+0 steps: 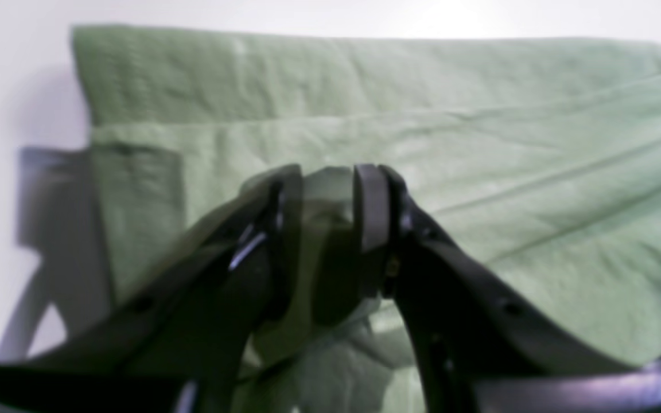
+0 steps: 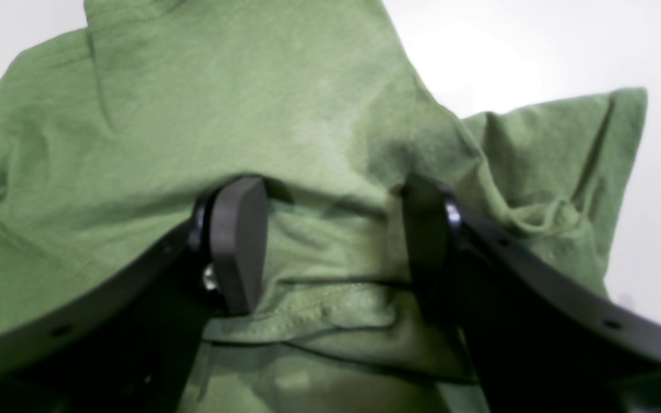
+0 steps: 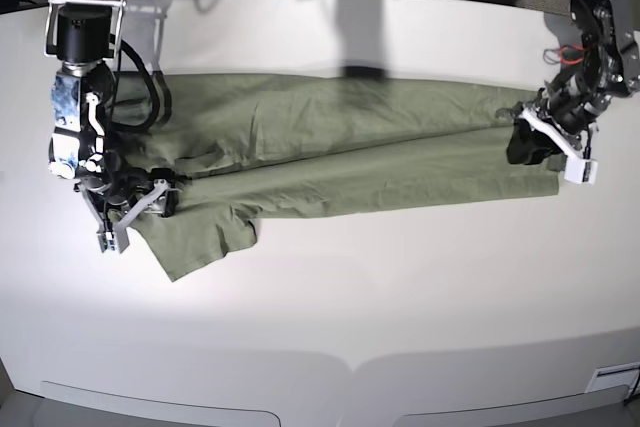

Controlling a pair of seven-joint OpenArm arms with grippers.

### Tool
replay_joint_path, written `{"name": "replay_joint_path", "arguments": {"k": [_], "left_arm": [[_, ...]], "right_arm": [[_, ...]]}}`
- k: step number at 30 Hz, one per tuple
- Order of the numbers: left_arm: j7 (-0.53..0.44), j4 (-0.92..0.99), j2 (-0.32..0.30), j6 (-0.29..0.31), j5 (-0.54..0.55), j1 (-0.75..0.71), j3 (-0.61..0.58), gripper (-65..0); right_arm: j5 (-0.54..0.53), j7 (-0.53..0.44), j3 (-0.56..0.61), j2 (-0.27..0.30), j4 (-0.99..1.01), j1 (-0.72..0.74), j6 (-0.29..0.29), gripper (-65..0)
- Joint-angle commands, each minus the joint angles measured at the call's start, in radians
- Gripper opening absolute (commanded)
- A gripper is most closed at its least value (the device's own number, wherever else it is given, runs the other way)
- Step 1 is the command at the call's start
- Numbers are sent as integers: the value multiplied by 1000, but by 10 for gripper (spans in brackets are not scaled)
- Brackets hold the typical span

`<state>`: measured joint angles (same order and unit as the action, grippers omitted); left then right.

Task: Fold the T-shirt properly
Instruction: 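Move both grippers back to the folded edge and regrasp it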

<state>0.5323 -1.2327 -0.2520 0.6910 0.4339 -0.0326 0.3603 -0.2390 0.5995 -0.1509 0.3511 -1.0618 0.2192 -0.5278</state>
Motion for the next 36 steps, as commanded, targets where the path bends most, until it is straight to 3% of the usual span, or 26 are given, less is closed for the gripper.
{"name": "replay_joint_path", "arguments": {"k": [1,4,8,13,18,23,30,36], "left_arm": [[7,-11,-14,4,4,21,6,-496],[24,-11,-18,4,5,33,6,-496],[24,-11,-22,4,27,33,6,-496],[21,-11,-51,4,42,33,6,-496],[23,-11,-92,-1,68,33,6,-496],[47,-11,-95,1,186,36,6,-495],[47,-11,-95,1,200,38,6,-495],[47,-11,-95,1,200,39,6,-495]], "right_arm": [[-8,38,0,7,-3,17,-8,-281],[-43,54,0,12,-36,19,-55,-281],[-110,104,0,14,-125,19,-61,-281],[-112,142,0,15,-232,31,-61,-281],[-27,42,0,12,-229,108,-54,-281],[35,-14,0,10,-59,250,-25,-281],[84,-61,0,2,327,455,-26,-281],[102,-111,0,-39,485,481,-34,-281]]}}
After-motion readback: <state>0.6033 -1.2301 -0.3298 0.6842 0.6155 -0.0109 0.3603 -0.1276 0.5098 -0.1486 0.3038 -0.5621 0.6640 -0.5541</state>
